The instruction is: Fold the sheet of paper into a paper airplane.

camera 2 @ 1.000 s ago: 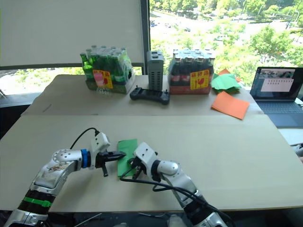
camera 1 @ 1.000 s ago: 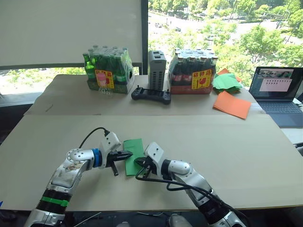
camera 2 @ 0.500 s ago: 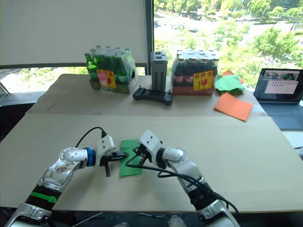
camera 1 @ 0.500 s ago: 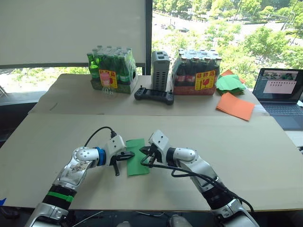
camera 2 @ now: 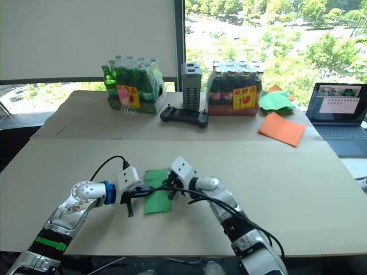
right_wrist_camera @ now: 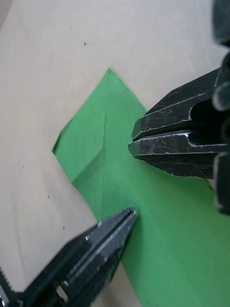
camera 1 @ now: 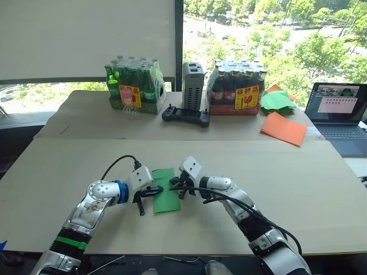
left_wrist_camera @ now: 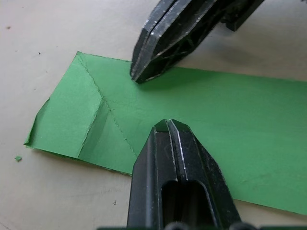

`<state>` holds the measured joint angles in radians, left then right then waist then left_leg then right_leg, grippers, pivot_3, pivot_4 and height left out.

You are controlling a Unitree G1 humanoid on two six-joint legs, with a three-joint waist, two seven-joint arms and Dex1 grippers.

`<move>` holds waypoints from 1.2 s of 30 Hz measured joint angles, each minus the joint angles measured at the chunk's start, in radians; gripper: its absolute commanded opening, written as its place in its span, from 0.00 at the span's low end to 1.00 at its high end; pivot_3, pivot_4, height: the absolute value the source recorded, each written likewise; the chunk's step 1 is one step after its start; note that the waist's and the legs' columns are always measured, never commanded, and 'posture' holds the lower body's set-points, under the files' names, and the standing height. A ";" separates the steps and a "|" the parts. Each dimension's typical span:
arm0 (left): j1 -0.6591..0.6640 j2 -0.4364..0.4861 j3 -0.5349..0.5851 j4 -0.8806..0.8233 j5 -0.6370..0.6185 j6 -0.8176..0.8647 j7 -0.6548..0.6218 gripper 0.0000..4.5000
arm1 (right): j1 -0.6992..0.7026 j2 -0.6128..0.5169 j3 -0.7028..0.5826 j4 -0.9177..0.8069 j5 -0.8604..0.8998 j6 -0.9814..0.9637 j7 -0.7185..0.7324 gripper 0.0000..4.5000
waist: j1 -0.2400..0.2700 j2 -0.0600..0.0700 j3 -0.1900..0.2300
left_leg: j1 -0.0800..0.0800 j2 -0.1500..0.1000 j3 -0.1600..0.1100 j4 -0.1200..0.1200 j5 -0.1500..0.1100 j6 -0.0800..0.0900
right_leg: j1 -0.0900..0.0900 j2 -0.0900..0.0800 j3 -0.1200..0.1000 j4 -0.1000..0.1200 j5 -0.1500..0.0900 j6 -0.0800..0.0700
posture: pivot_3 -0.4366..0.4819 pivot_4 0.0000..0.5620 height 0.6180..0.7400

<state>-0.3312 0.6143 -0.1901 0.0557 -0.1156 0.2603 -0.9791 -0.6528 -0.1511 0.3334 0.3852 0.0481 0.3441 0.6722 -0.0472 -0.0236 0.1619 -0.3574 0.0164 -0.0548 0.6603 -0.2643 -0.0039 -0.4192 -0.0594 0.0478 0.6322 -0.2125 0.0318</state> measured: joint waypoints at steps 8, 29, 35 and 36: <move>0.018 0.011 0.003 -0.026 0.000 0.007 0.009 0.00 | -0.130 0.049 -0.034 0.220 -0.025 -0.077 -0.012 0.01 | -0.006 0.000 0.000 | 0.000 0.000 0.000 0.000 0.000 0.000 | -0.001 0.000 0.000 0.001 0.000 0.000 | 0.48 0.27 1.00; 0.026 0.023 0.008 -0.064 0.000 0.045 0.017 0.00 | 0.040 0.004 0.000 -0.053 -0.062 -0.018 0.027 0.01 | -0.013 0.000 0.000 | -0.001 0.000 -0.001 0.000 0.000 0.000 | -0.001 0.000 0.000 0.001 0.000 0.000 | 0.48 0.27 1.00; 0.023 0.025 0.006 -0.062 0.000 0.045 0.016 0.00 | 0.077 0.003 0.000 -0.131 -0.066 0.032 -0.007 0.01 | -0.013 0.000 0.000 | -0.001 0.000 0.000 0.000 0.000 0.000 | -0.002 0.000 0.000 0.001 0.000 0.000 | 0.48 0.27 1.00; 0.023 0.025 0.006 -0.062 0.000 0.045 0.015 0.00 | 0.074 0.008 -0.008 -0.122 -0.066 0.031 -0.023 0.01 | -0.013 0.000 0.000 | -0.001 0.000 0.000 0.000 0.000 0.000 | -0.001 0.000 0.000 0.001 0.000 0.000 | 0.48 0.27 1.00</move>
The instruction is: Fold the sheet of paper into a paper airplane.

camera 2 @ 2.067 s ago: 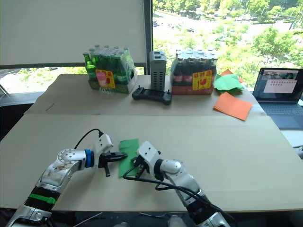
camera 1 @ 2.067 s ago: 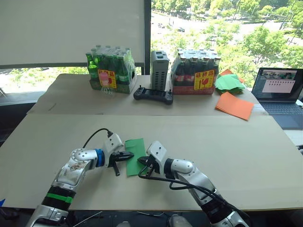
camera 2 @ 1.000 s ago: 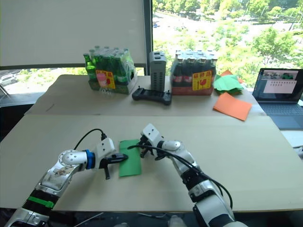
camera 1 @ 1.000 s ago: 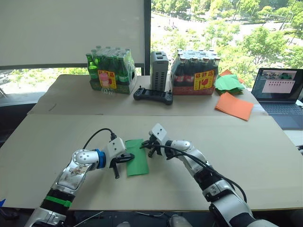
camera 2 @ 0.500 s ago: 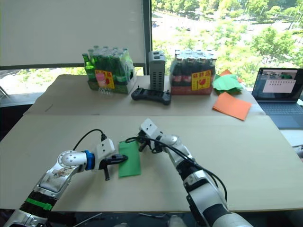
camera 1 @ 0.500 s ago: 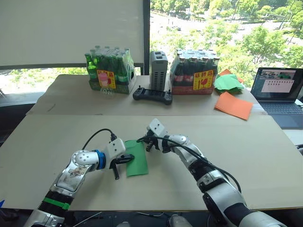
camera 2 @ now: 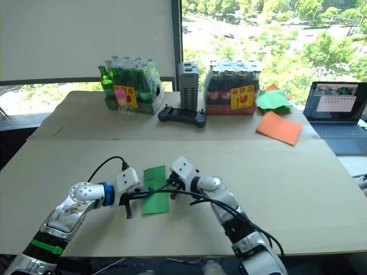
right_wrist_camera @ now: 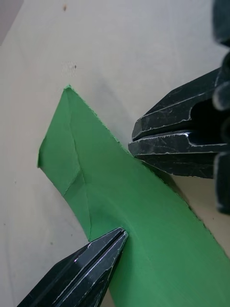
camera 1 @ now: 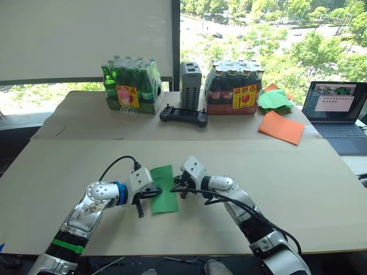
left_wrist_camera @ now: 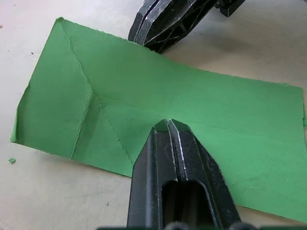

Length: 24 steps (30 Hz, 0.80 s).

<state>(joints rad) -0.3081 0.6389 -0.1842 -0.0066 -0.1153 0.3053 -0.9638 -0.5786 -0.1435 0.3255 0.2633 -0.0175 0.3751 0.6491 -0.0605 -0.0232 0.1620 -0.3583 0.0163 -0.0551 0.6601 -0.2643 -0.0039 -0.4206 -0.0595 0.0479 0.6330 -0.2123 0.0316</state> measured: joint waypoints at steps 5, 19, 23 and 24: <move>-0.005 0.000 -0.006 0.000 -0.001 -0.001 -0.002 0.00 | -0.077 -0.001 -0.074 0.049 0.005 -0.018 -0.043 0.01 | 0.002 0.000 0.000 | -0.001 0.000 0.000 0.000 0.000 0.000 | -0.001 0.000 0.000 -0.001 0.000 0.000 | 0.48 0.27 1.00; -0.018 -0.005 -0.015 0.015 -0.001 -0.012 -0.009 0.00 | 0.060 -0.050 0.018 -0.151 0.047 0.022 0.104 0.01 | 0.013 0.000 0.000 | -0.002 0.000 0.000 0.000 0.000 0.000 | -0.001 0.000 0.000 -0.001 0.000 0.000 | 0.48 0.27 1.00; -0.016 -0.005 -0.015 0.016 0.000 -0.017 -0.010 0.00 | 0.090 -0.073 0.034 -0.154 0.040 0.034 0.113 0.01 | 0.013 0.000 0.000 | -0.002 0.000 0.000 0.000 0.000 0.000 | -0.001 0.000 0.000 -0.001 0.000 0.000 | 0.48 0.27 1.00; -0.016 -0.005 -0.015 0.017 0.000 -0.018 -0.009 0.00 | 0.090 -0.075 0.038 -0.156 0.038 0.035 0.112 0.01 | 0.013 0.000 0.000 | -0.002 0.000 0.000 0.000 0.000 0.000 | -0.001 0.000 0.000 -0.001 0.000 0.000 | 0.48 0.27 1.00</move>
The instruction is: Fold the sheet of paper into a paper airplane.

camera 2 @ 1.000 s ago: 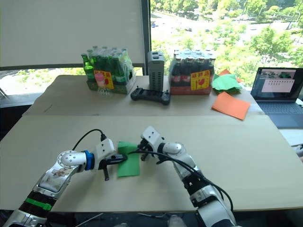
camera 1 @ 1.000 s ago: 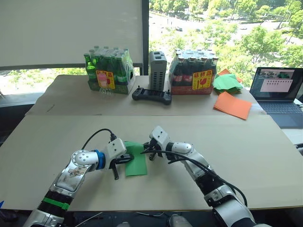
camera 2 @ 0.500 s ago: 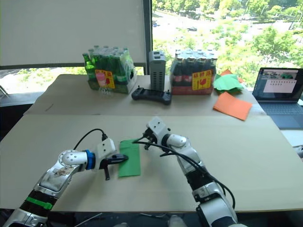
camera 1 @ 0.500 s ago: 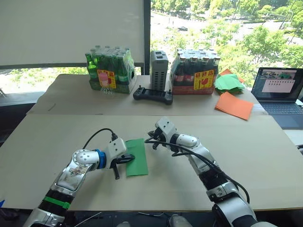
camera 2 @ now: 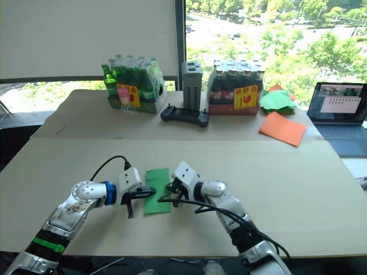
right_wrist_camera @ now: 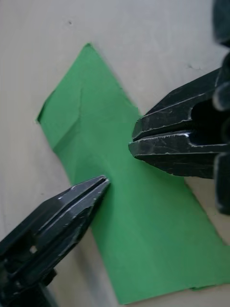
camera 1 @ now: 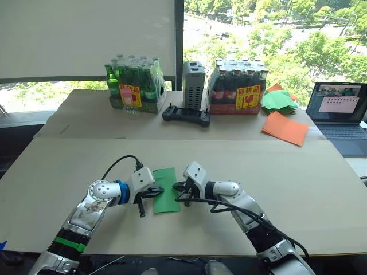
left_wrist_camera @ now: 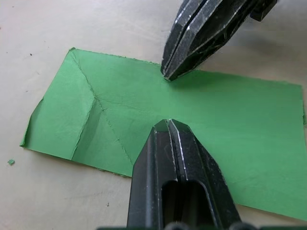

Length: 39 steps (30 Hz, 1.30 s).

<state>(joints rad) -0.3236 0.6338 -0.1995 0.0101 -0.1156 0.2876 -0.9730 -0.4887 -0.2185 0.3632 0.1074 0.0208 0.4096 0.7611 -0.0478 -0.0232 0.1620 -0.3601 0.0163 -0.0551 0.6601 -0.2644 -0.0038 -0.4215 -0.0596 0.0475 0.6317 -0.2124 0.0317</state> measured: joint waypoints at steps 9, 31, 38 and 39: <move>0.009 0.000 0.001 0.000 0.000 -0.016 0.000 0.00 | 0.073 -0.042 0.024 -0.095 0.008 0.010 0.041 0.01 | 0.002 0.000 0.000 | 0.001 0.000 0.000 0.000 0.000 0.000 | 0.001 0.000 0.000 0.000 0.000 0.000 | 0.48 0.27 1.00; -0.006 0.017 0.025 0.029 -0.024 -0.015 -0.032 0.00 | 0.191 -0.096 0.001 -0.371 0.155 0.158 0.082 0.01 | 0.000 -0.001 0.000 | -0.002 0.000 0.000 0.000 0.000 0.000 | -0.002 0.000 0.000 0.000 -0.002 0.003 | 0.48 0.27 1.00; 0.034 0.086 0.141 0.007 -0.082 0.060 -0.035 0.00 | 0.196 -0.110 -0.103 -0.483 0.253 0.217 0.045 0.01 | 0.006 -0.001 0.001 | -0.005 0.000 -0.002 0.000 0.000 0.000 | -0.003 -0.001 -0.002 -0.002 -0.001 0.001 | 0.48 0.27 1.00; 0.043 0.088 0.142 0.003 -0.082 0.059 -0.038 0.00 | 0.198 -0.110 -0.102 -0.486 0.259 0.227 0.040 0.01 | 0.008 -0.001 0.001 | -0.005 0.000 -0.001 0.000 0.000 0.000 | -0.003 -0.001 -0.002 -0.002 -0.001 0.001 | 0.48 0.27 1.00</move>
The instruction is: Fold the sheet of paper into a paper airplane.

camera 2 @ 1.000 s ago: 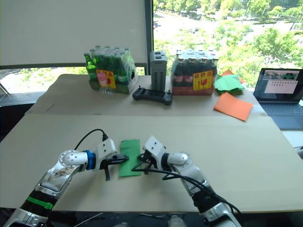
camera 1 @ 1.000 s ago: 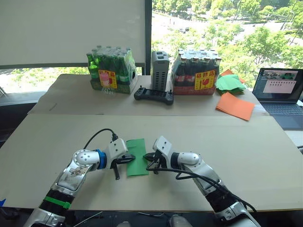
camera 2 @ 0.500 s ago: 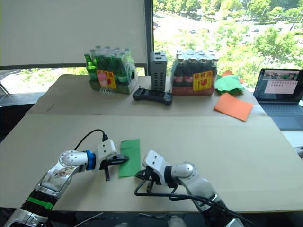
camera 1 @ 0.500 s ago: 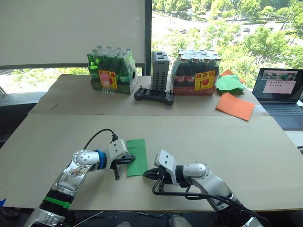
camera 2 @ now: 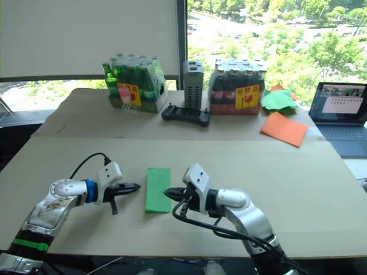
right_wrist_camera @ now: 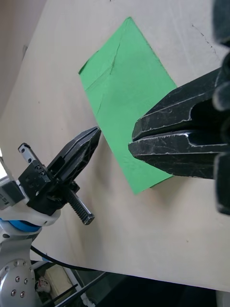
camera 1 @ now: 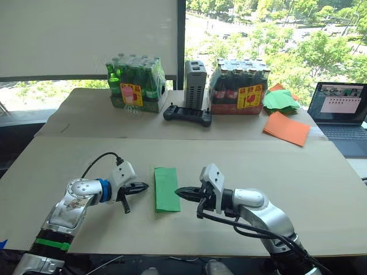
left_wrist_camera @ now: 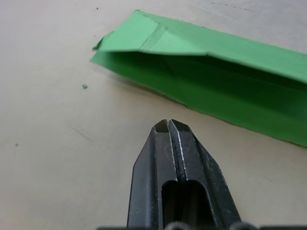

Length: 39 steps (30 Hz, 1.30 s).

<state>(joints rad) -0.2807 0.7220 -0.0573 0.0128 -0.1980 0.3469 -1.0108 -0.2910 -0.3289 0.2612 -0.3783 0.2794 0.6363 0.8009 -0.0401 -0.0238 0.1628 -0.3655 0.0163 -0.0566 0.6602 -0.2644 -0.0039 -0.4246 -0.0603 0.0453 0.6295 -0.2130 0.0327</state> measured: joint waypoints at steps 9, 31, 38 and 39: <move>-0.032 -0.090 -0.061 0.007 0.004 -0.003 0.009 0.00 | 0.004 -0.017 0.001 -0.007 0.019 0.013 -0.030 0.01 | 0.001 -0.001 0.000 | -0.002 0.000 0.000 0.000 0.000 0.000 | -0.001 0.000 -0.001 0.000 0.000 0.000 | 0.48 0.27 1.00; -0.123 -0.192 -0.186 0.039 0.048 -0.040 0.016 0.00 | -0.151 -0.040 0.048 0.295 -0.119 -0.032 -0.151 0.01 | -0.002 -0.001 0.000 | -0.003 -0.001 0.000 0.001 0.000 0.000 | -0.002 0.000 0.000 0.000 0.001 -0.001 | 0.48 0.27 1.00; -0.062 -0.098 -0.145 0.042 0.062 -0.098 0.019 0.00 | -0.114 -0.052 0.038 0.305 -0.141 -0.072 -0.152 0.01 | -0.005 0.000 0.000 | 0.001 0.000 0.000 0.001 0.000 0.000 | 0.001 0.000 0.000 0.002 0.001 -0.001 | 0.48 0.27 1.00; -0.059 -0.094 -0.140 0.043 0.069 -0.105 0.022 0.00 | -0.110 -0.053 0.037 0.304 -0.142 -0.075 -0.152 0.01 | -0.005 0.000 0.000 | 0.002 0.000 0.000 0.001 0.000 0.000 | 0.002 0.000 0.000 0.001 0.001 -0.001 | 0.48 0.27 1.00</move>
<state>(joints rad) -0.3400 0.6276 -0.1972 0.0560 -0.1292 0.2421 -0.9887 -0.4014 -0.3817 0.2987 -0.0740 0.1371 0.5614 0.6489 -0.0447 -0.0243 0.1631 -0.3639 0.0160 -0.0568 0.6610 -0.2643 -0.0039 -0.4228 -0.0601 0.0450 0.6309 -0.2122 0.0319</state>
